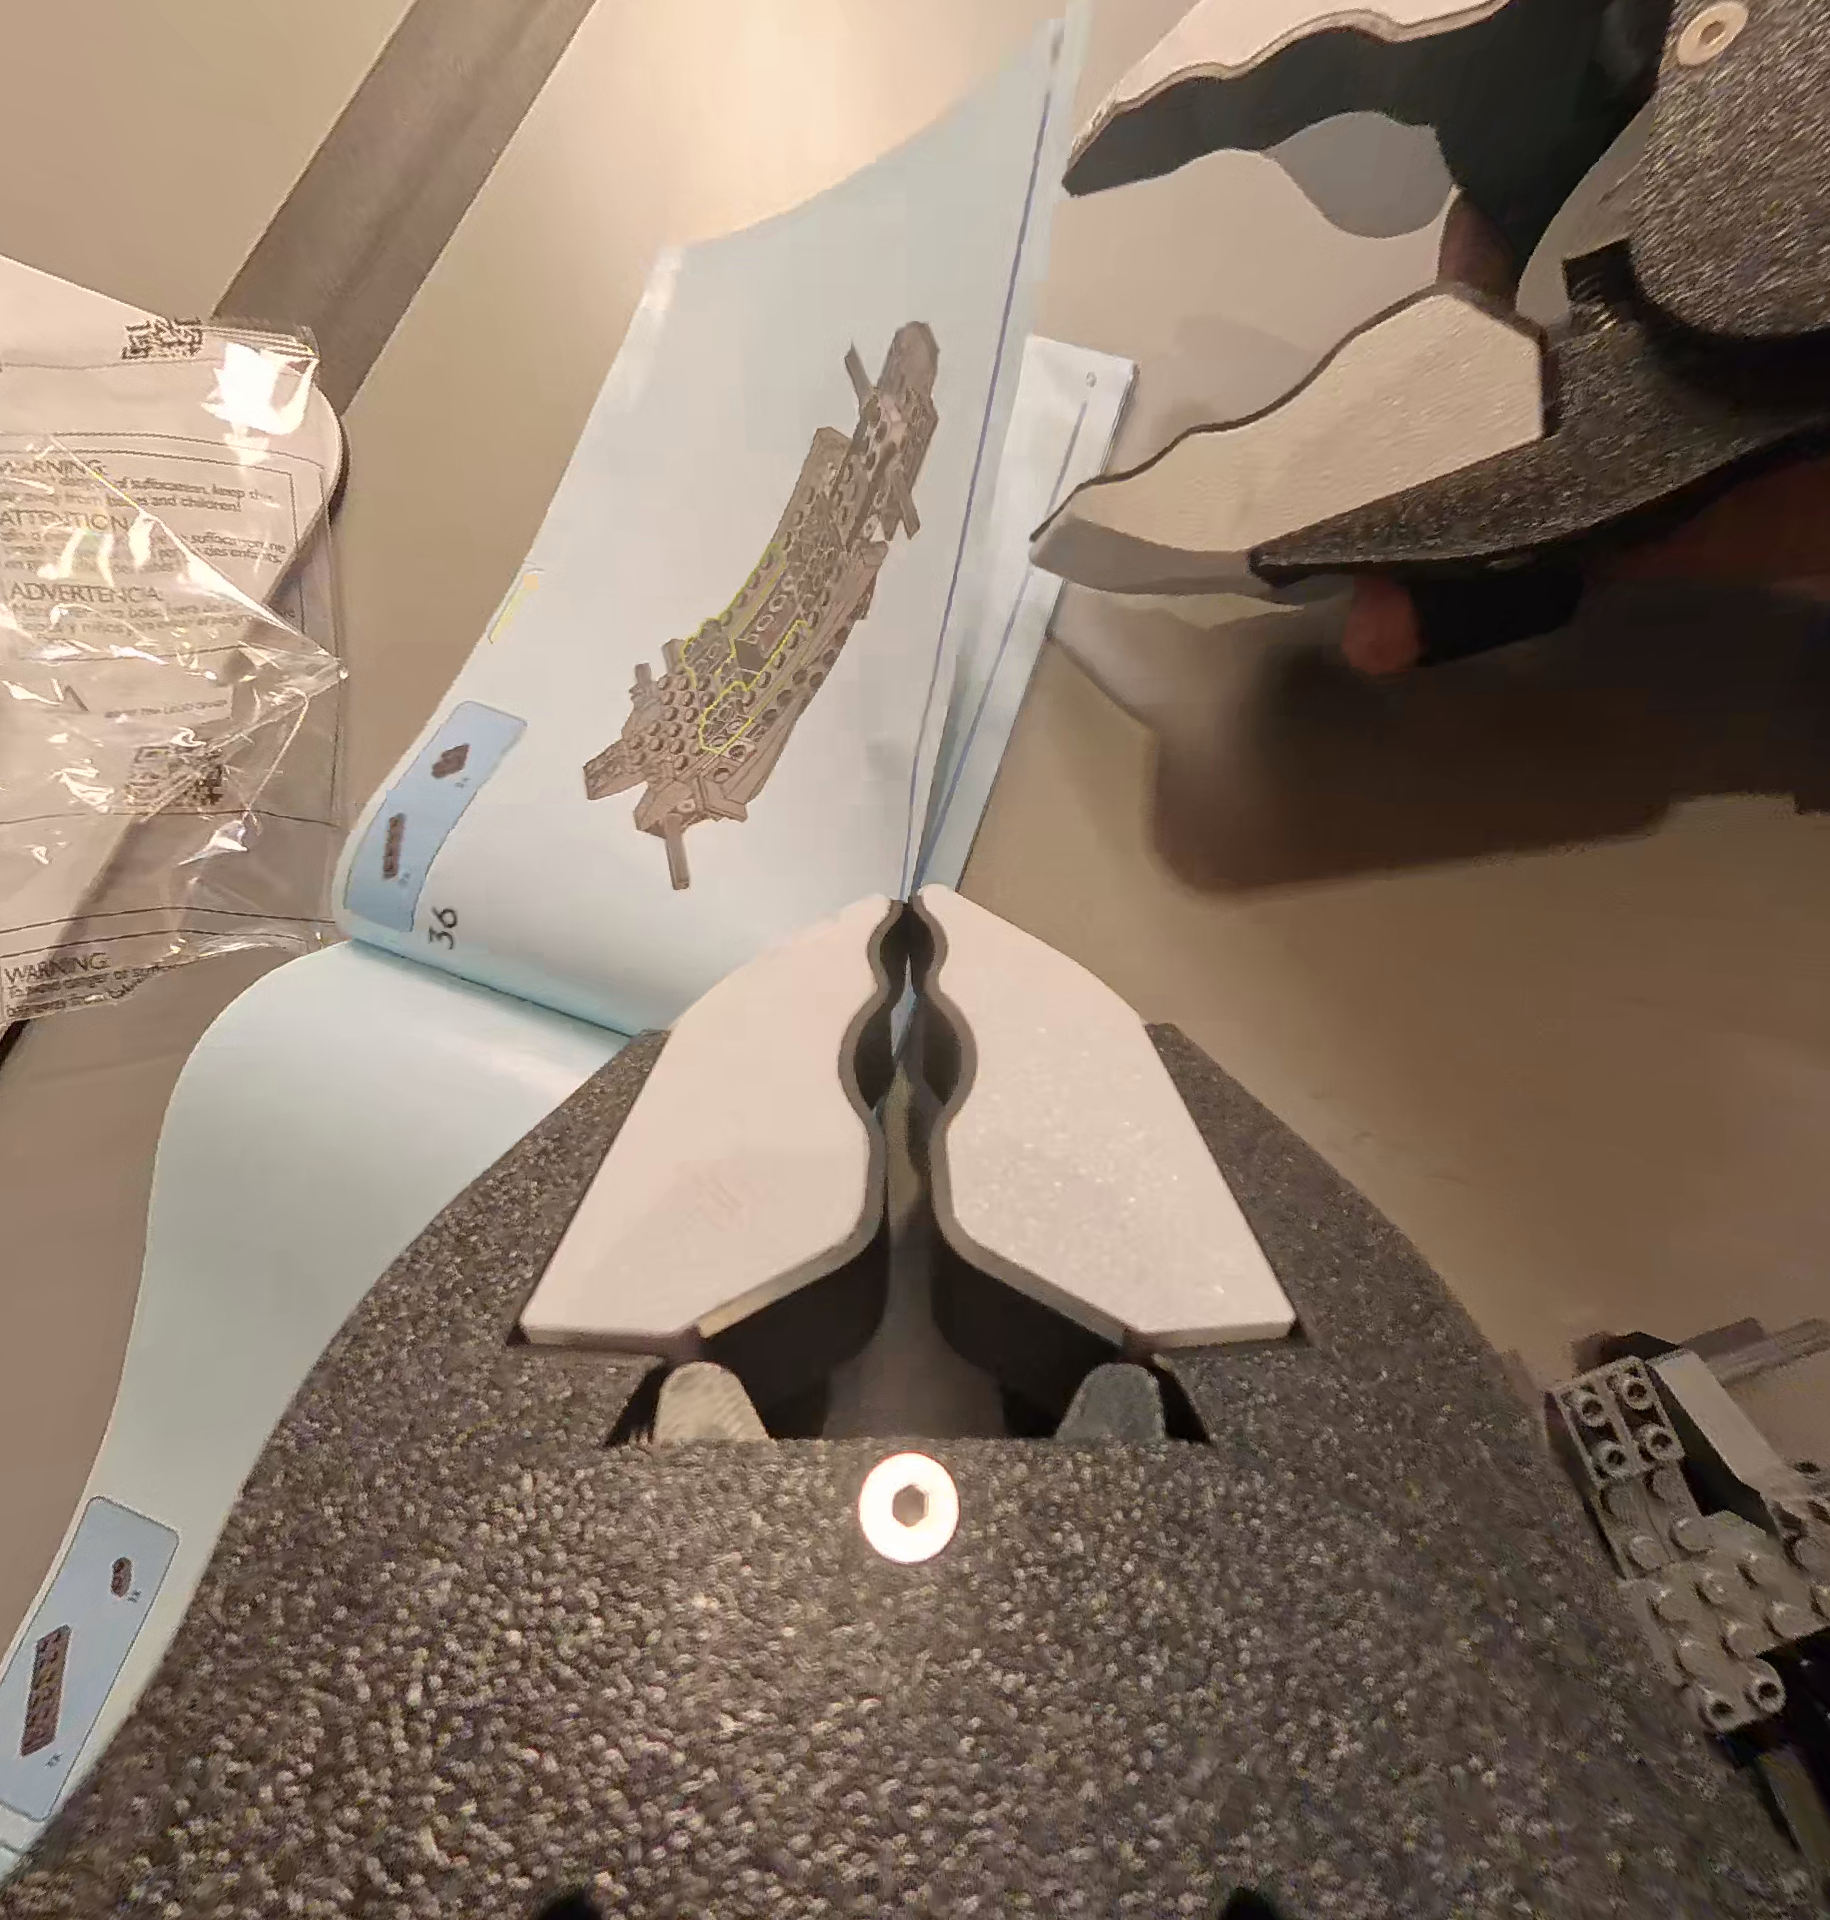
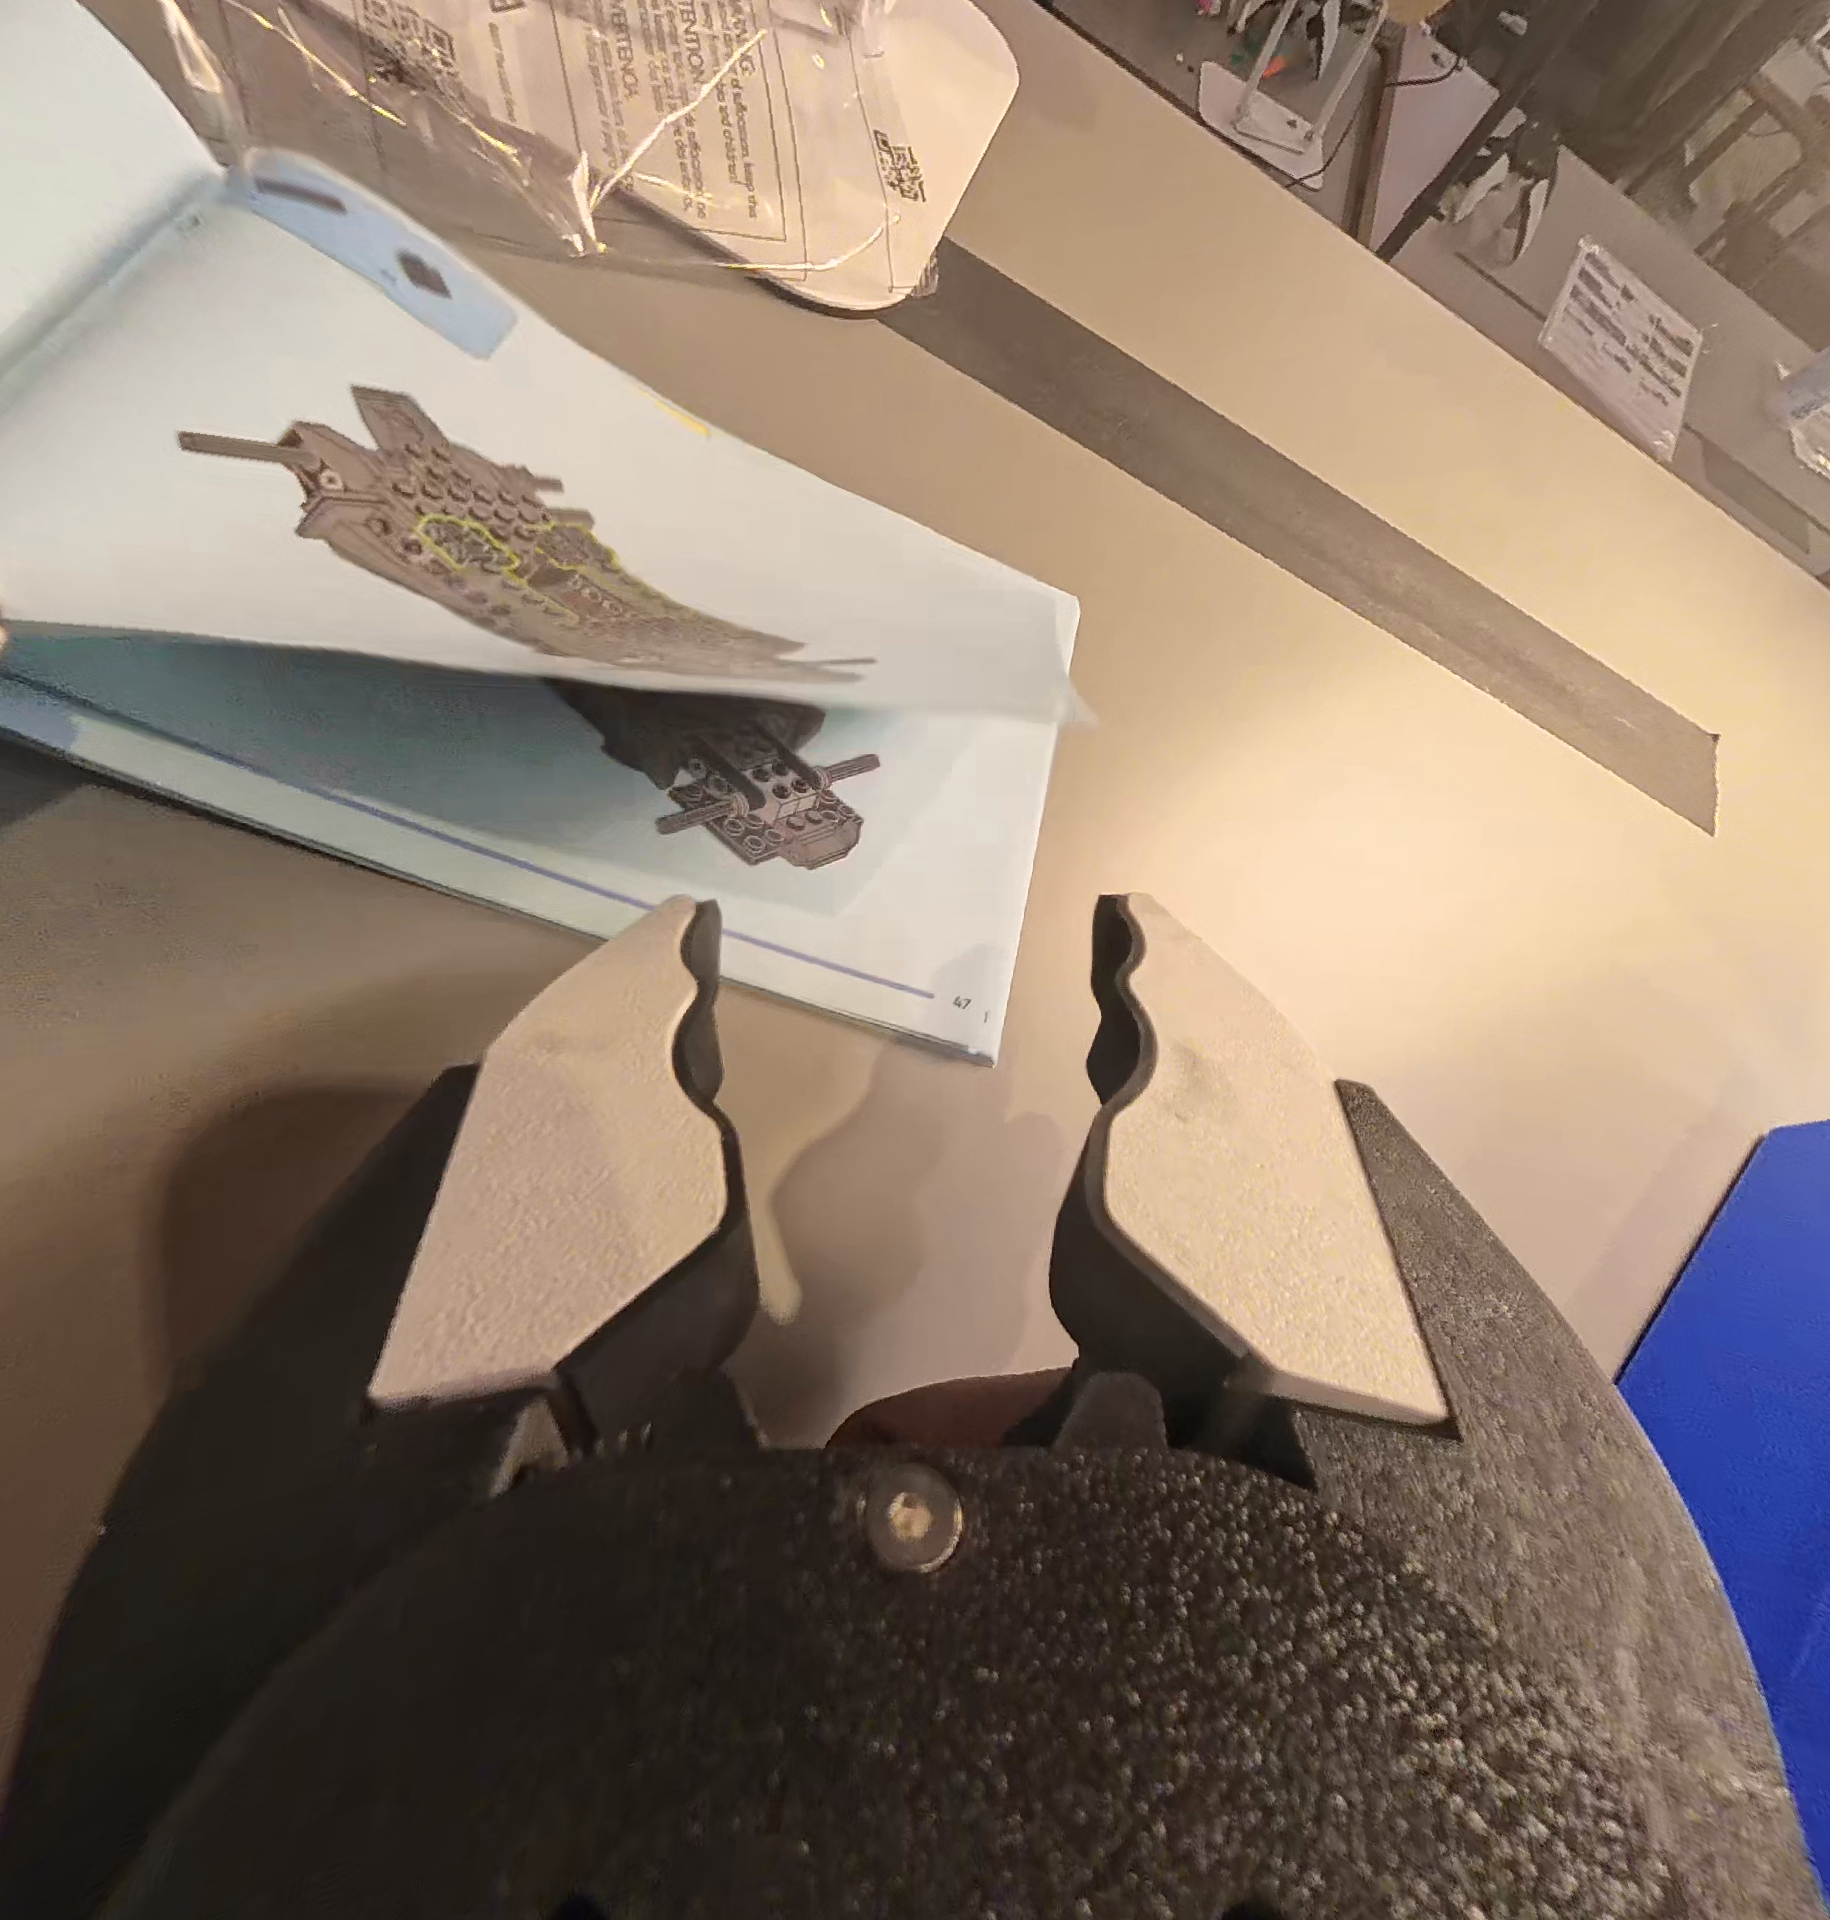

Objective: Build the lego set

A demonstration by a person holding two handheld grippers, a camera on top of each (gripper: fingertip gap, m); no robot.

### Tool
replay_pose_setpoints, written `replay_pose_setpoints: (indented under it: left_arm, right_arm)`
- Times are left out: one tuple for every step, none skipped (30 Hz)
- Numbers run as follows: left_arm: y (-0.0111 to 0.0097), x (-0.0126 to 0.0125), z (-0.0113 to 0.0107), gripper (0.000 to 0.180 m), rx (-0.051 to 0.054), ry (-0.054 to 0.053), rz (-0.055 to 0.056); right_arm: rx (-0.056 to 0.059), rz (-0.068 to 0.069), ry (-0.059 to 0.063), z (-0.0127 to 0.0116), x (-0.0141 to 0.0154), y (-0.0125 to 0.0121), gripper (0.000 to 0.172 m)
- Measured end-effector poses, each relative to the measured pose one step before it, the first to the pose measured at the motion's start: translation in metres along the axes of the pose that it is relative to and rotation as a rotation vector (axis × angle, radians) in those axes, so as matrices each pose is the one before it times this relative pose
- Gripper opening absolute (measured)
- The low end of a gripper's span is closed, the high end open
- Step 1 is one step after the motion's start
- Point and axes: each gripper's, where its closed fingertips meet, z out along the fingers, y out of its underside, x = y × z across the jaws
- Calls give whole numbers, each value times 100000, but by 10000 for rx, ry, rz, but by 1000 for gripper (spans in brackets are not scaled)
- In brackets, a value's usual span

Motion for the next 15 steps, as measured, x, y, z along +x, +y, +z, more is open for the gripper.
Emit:
replay_pose_setpoints:
  left_arm:
    - [-71, 5, -173, 0, 51, 61, -44]
    - [-31, -42, -167, 0, 41, 20, -27]
    - [-22, -33, -172, 0, 57, 21, -3]
    - [-45, -36, -191, 0, 78, 8, 2]
    - [-61, -86, -188, 0, 75, -10, -33]
    - [-87, -53, -180, 0, 79, 26, -69]
    - [-127, -20, -170, 0, 98, 55, -70]
    - [-138, 3, -198, 0, 108, 58, -71]
    - [-151, 1, -211, 0, 118, 70, -103]
    - [-148, 58, -242, 0, 145, 105, -137]
    - [-183, 150, -290, 0, 226, 157, -151]
    - [-203, 119, -366, 0, 293, 147, -230]
    - [-138, 1, -395, 0, 264, 114, -312]
    - [-93, -34, -423, 0, 289, 95, -308]
    - [-66, -33, -448, 0, 322, 96, -243]
  right_arm:
    - [-23, 53, 212, 80, 263, 2, 69]
    - [-22, 31, 293, 48, 358, -14, 69]
    - [10, 5, 300, 6, 362, -83, 69]
    - [18, -7, 245, 14, 254, -118, 69]
    - [2, 8, 226, 39, 195, -123, 69]
    - [21, 25, 192, 62, 121, -193, 69]
    - [35, 5, 125, 80, -7, -274, 69]
    - [28, -30, 128, 79, -49, -321, 70]
    - [6, -85, 177, 37, -16, -358, 71]
    - [16, -172, 216, -20, -15, -432, 71]
    - [76, -175, 292, -84, 51, -560, 71]
    - [118, -117, 180, -100, -116, -686, 71]
    - [140, -45, -14, -67, -451, -799, 71]
    - [127, -6, -152, -18, -721, -810, 70]
    - [83, 4, -173, 54, -841, -730, 70]
